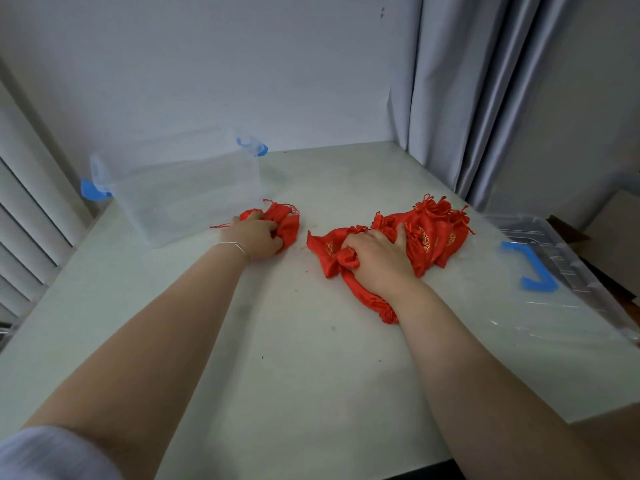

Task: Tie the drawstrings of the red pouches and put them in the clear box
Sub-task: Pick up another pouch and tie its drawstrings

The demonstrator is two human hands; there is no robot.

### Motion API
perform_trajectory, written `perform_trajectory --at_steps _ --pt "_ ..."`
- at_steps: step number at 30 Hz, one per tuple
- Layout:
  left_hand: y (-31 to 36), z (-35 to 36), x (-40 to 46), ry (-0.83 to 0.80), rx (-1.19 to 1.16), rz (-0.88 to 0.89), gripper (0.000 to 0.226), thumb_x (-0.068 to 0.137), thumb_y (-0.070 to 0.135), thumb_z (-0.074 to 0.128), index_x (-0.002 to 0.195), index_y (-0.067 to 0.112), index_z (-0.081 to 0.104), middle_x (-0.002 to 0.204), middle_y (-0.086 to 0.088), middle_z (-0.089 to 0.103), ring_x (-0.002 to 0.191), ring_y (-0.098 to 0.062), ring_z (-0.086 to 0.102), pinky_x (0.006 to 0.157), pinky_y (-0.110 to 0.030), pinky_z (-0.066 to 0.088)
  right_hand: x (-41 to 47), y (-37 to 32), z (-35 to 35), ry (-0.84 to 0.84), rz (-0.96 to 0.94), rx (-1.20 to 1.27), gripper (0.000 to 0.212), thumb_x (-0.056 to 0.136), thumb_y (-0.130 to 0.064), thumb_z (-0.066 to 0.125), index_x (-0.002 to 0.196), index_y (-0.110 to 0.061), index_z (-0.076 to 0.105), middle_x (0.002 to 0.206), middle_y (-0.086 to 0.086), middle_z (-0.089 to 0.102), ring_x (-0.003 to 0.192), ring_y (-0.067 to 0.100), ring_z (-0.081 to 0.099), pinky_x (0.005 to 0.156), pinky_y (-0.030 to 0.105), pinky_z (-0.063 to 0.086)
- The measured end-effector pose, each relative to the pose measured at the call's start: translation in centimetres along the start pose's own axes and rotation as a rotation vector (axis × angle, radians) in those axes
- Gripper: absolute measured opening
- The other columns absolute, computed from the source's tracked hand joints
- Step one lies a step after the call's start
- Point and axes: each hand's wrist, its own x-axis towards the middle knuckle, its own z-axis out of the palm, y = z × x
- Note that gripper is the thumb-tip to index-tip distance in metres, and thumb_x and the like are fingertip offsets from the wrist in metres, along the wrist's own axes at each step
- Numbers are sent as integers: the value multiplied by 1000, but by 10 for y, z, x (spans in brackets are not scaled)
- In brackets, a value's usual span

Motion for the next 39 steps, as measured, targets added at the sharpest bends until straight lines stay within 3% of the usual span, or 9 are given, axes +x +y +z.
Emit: perform_trajectory --at_steps 7,10,13,16,19,22,26,31,39 --pt "1 11 -63 -1 -53 40 51 82 64 27 111 35 58 144 -4 33 128 -38 39 106 -51 31 -3 -10 -4 -79 20 -42 56 73 -74 48 111 -33 55 127 -12 53 133 18 33 110 64 -10" --pt "7 6 -83 -12 -101 -16 37 89 54 40 120 39 55 157 0 8 142 -43 10 111 -64 10 -6 -13 -6 -129 28 -81 92 59 -93 31 128 -35 48 140 -9 44 138 21 26 107 65 -16" --pt "12 5 -90 6 -53 -28 39 88 43 47 124 31 56 159 -4 -3 143 -41 -12 111 -64 -5 -8 -14 -5 -159 35 -93 105 55 -97 28 144 -41 25 156 -6 22 145 25 9 106 66 -16" --pt "15 10 -96 156 -90 -54 38 86 43 49 118 26 60 158 -7 11 145 -35 -3 114 -55 -2 -13 -22 -7 -145 52 -85 109 54 -97 30 147 -43 12 160 -6 -3 146 27 -10 107 66 -16" --pt "21 10 -106 444 -166 -15 39 86 38 53 116 14 58 137 -12 45 132 -33 33 107 -42 23 -16 -35 -16 89 17 -87 98 60 -93 30 141 -36 37 157 -1 20 146 27 8 109 62 -12" --pt "32 8 -119 596 -336 83 26 87 30 55 103 10 52 96 -13 64 92 -35 59 72 -40 43 -20 -52 -21 456 -40 31 73 72 -84 36 100 -26 70 110 -3 62 109 22 53 98 41 31" --pt "44 17 -126 632 -483 227 30 86 31 62 108 14 49 86 -4 66 77 -28 61 57 -36 43 -26 -69 -15 271 54 418 45 78 -69 52 66 -25 55 71 -10 50 70 11 48 62 29 33" --pt "40 22 -121 436 -687 282 54 73 31 78 118 22 50 99 8 60 86 -12 58 73 -28 46 -21 -63 -12 212 89 911 7 86 -24 68 80 -23 64 65 -7 63 55 9 58 53 26 46" --pt "35 16 -122 246 -1288 196 12 86 17 67 94 9 70 83 -8 69 69 -6 62 66 -18 50 -21 -65 -15 82 116 1121 18 98 -24 48 90 -19 63 64 -4 66 50 12 64 46 20 47"
